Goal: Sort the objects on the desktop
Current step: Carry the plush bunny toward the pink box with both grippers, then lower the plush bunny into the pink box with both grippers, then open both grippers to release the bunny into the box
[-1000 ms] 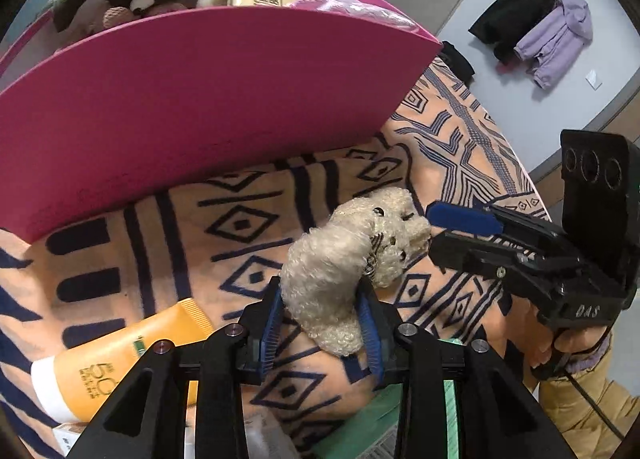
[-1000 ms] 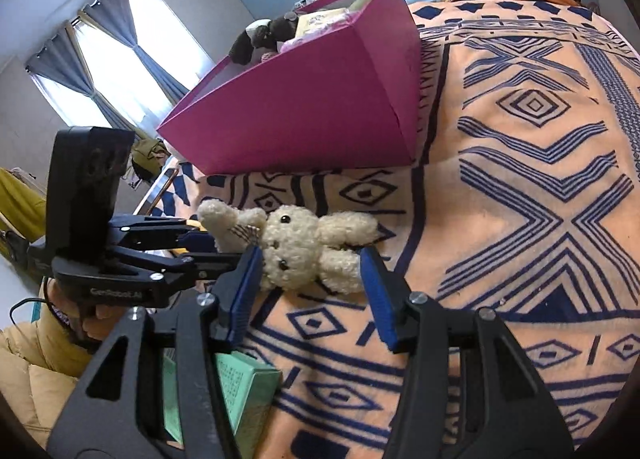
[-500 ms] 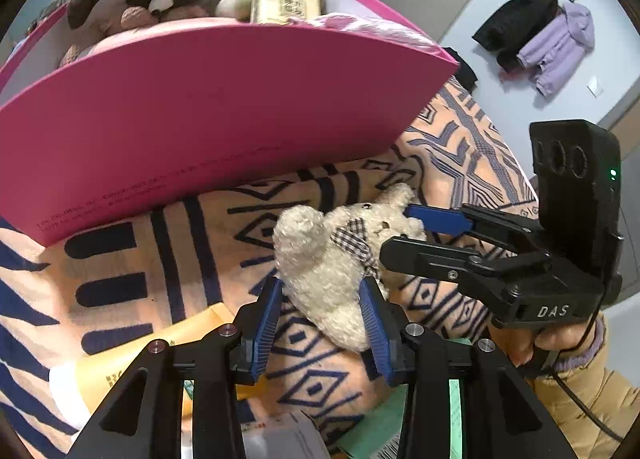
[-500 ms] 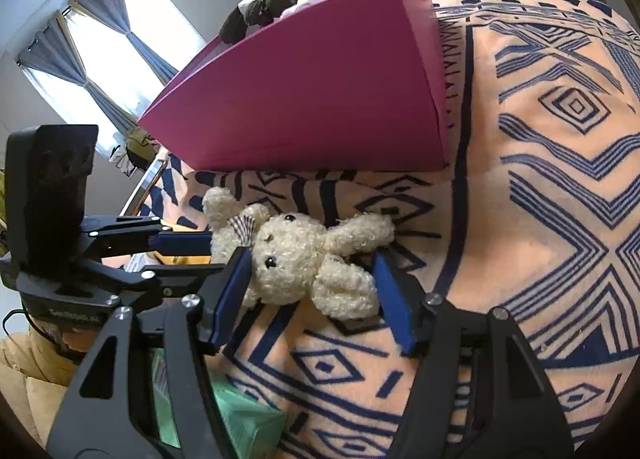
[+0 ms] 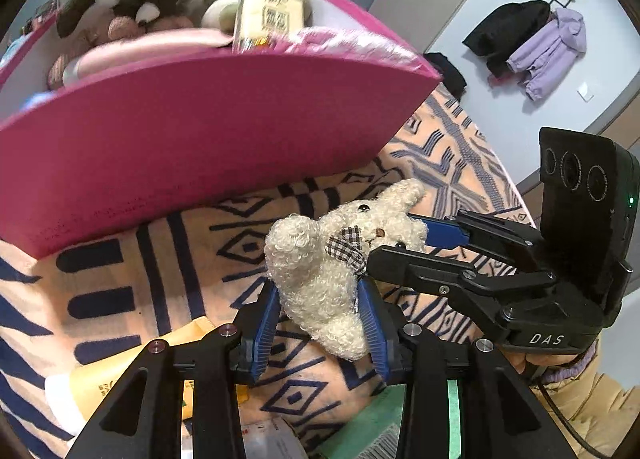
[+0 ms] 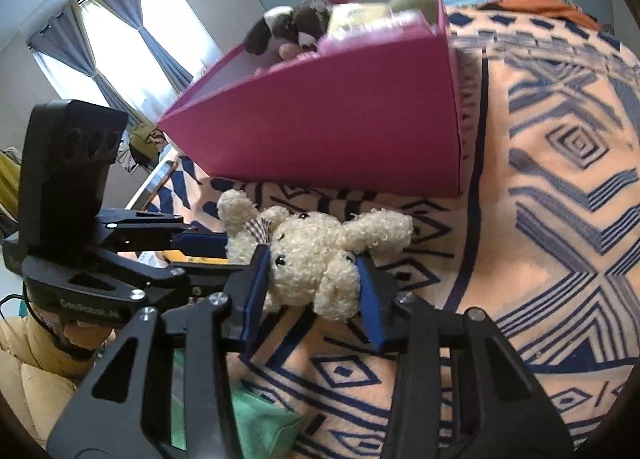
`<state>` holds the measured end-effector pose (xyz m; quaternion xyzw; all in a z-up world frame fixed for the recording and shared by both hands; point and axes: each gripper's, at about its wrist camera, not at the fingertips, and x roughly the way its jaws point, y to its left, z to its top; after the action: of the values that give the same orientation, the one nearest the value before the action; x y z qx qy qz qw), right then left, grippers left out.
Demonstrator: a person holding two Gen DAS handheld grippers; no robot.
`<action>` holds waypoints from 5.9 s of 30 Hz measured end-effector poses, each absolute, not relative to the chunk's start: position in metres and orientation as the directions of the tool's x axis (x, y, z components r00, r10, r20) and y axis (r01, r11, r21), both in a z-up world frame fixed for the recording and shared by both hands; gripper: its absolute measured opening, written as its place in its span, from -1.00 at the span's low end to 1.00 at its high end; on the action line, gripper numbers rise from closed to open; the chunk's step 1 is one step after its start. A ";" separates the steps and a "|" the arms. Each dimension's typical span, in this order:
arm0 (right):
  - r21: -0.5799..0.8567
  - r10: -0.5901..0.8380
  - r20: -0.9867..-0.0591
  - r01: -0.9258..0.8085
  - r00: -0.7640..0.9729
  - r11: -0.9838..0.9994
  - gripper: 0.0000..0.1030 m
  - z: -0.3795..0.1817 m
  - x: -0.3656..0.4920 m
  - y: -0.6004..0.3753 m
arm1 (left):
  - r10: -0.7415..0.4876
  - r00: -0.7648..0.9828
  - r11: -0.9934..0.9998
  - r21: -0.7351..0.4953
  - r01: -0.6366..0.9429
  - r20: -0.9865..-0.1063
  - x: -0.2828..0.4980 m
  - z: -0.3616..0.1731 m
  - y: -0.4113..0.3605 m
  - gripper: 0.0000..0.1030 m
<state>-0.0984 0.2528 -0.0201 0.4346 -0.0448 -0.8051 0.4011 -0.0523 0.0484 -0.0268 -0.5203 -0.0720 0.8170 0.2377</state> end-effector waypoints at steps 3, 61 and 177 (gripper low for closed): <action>0.410 -0.691 -0.647 0.617 -0.321 -0.671 -0.15 -0.008 -0.094 0.259 | 0.469 -0.367 -0.873 -0.360 -0.328 -0.803 -0.050 -0.015 0.049 -0.24; 0.329 -0.748 -0.473 0.694 -0.466 -0.641 -0.15 0.105 -0.177 0.239 | 0.408 -0.620 -0.909 -0.231 -0.348 -0.670 -0.134 0.093 0.041 -0.24; 0.264 -0.593 -0.595 0.565 -0.543 -0.782 -0.09 0.075 -0.307 0.219 | 0.305 -0.597 -0.952 -0.246 -0.181 -0.742 -0.267 0.048 0.033 -0.29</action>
<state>-0.3075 0.2189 0.0751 0.3462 -0.0202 -0.8781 0.3297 -0.2674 0.0329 0.0484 -0.4278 -0.0724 0.8906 0.1365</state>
